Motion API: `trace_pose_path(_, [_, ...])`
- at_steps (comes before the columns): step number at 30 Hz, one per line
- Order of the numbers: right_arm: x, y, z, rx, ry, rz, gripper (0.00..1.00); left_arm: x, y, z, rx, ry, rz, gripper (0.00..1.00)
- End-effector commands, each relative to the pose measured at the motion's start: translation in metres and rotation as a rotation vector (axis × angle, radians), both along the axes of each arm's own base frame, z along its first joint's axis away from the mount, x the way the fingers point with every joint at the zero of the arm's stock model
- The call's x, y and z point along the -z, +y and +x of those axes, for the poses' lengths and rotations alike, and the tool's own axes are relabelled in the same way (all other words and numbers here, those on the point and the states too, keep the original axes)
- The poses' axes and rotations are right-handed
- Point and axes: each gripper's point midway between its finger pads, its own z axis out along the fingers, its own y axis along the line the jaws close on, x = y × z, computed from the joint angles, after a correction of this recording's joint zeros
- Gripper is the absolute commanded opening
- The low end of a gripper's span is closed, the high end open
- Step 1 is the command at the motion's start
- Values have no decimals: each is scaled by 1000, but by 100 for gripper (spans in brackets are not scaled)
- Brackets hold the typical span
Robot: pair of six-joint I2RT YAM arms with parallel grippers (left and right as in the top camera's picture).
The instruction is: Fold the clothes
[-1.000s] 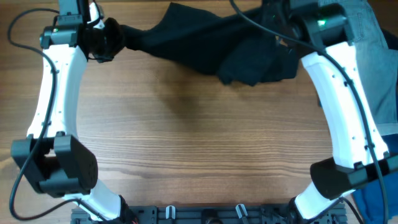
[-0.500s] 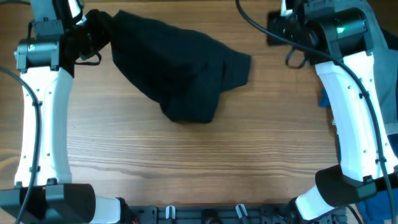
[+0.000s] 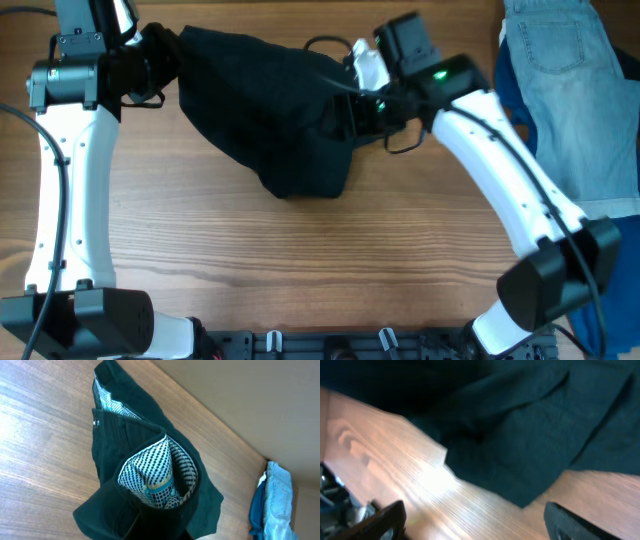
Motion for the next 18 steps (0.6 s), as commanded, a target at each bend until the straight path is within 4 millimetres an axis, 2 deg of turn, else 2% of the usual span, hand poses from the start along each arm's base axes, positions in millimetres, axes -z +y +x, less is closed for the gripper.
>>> trace_pose_path(1, [22,-19,28,90,11,31,93,3,5,-1,-7,13,19,4])
trace_pose_path(4, [24,-45,55,121,-38,57,95,4,5,-2,-7,17,22,4])
trace_pose_path(7, [41,-59,63,101,-23,61,94,4,1,-2,1,18,22,4])
trace_pose_path(8, [51,-61,64,98,-5,56,84,4,0,-2,3,18,21,4])
trace_pose_path(9, [66,-61,65,100,27,47,60,4,-2,-2,7,17,22,4])
trace_pose_path(10, [78,-61,64,102,55,42,49,4,-3,-2,9,17,23,4])
trace_pose_path(11, [89,-59,63,97,80,38,49,4,-4,-2,12,17,25,4])
trace_pose_path(13, [112,-52,62,82,116,28,71,4,-8,-3,17,18,31,4])
trace_pose_path(15, [128,-47,62,73,135,20,79,5,-12,-3,24,18,37,4])
trace_pose_path(18, [143,-40,63,61,144,17,82,5,-17,-3,34,18,46,4])
